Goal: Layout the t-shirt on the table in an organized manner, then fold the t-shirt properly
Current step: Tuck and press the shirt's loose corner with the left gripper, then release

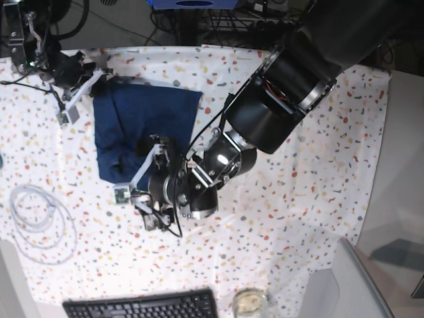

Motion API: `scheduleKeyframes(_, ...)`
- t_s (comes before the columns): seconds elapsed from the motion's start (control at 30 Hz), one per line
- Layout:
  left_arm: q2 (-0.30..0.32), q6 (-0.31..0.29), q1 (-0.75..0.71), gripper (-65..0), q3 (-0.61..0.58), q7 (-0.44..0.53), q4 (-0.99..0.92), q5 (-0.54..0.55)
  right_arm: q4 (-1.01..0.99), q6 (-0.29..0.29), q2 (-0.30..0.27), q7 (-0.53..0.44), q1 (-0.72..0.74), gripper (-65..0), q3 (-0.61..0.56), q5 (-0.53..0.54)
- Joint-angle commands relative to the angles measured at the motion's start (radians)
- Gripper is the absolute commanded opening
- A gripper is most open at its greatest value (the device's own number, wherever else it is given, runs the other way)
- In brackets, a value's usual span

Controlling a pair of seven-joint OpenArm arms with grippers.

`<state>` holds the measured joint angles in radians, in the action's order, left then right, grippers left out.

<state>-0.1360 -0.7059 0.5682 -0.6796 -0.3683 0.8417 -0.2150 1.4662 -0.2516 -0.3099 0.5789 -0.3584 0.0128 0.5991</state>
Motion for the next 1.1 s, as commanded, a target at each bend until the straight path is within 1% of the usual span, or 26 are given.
scheduleKeyframes(0.0, -0.014, 0.008, 0.052, -2.6, 0.004, -0.015, 0.006, 0.070, 0.017, -0.004, -0.010, -0.012, 0.003, -65.0, 0.006, 0.011)
scheduleKeyframes(0.1, -0.012, 0.008, 0.109, -2.6, -0.009, -0.059, -0.037, 0.240, 0.017, -0.004, -0.010, -0.012, 0.003, -65.0, 0.006, 0.011)
scheduleKeyframes(0.17, -0.012, 0.008, 0.132, -2.6, -0.009, -0.050, -0.074, 0.276, 0.017, -0.004, -0.010, -0.012, 0.003, -65.0, 0.006, 0.011)
scheduleKeyframes(0.27, -0.017, 0.008, 0.140, -2.6, -0.005, -0.001, -0.111, 0.236, 0.017, -0.004, -0.010, -0.012, 0.003, -65.0, 0.006, 0.011)
scheduleKeyframes(0.33, -0.018, 0.008, 0.140, -2.6, -0.005, 0.012, -0.115, 0.200, 0.017, -0.004, -0.010, -0.012, 0.003, -65.0, 0.006, 0.011)
scheduleKeyframes(0.5, -0.020, 0.008, 0.138, -2.6, -0.005, 0.007, -0.121, 0.193, 0.017, -0.004, -0.010, -0.012, 0.003, -65.0, 0.006, 0.011)
scheduleKeyframes(0.63, -0.021, 0.008, 0.155, -2.8, 0.004, -0.048, -0.220, 0.200, 0.018, -0.004, -0.010, -0.012, 0.005, -65.0, 0.006, 0.011)
scheduleKeyframes(0.7, -0.021, 0.008, 0.169, -2.8, 0.004, -0.051, -0.269, 0.256, 0.018, -0.004, -0.010, -0.012, 0.005, -65.0, 0.006, 0.011)
scheduleKeyframes(0.83, -0.014, 0.008, 0.226, -2.8, -0.005, -0.048, -0.365, 0.492, 0.018, -0.004, -0.010, -0.012, 0.008, -65.0, 0.006, 0.011)
scheduleKeyframes(0.9, -0.014, 0.008, 0.246, -2.8, -0.007, -0.048, -0.407, 0.593, 0.018, -0.004, -0.010, -0.012, 0.008, -65.0, 0.006, 0.011)
scheduleKeyframes(0.97, -0.014, 0.008, 0.250, -2.8, -0.004, -0.047, -0.414, 0.642, 0.020, -0.004, -0.010, -0.012, 0.006, -65.0, 0.006, 0.011)
scheduleKeyframes(1.07, -0.018, 0.008, 0.249, -2.8, 0.002, -0.045, -0.414, 0.681, 0.020, -0.004, -0.010, -0.012, 0.005, -65.0, 0.006, 0.011)
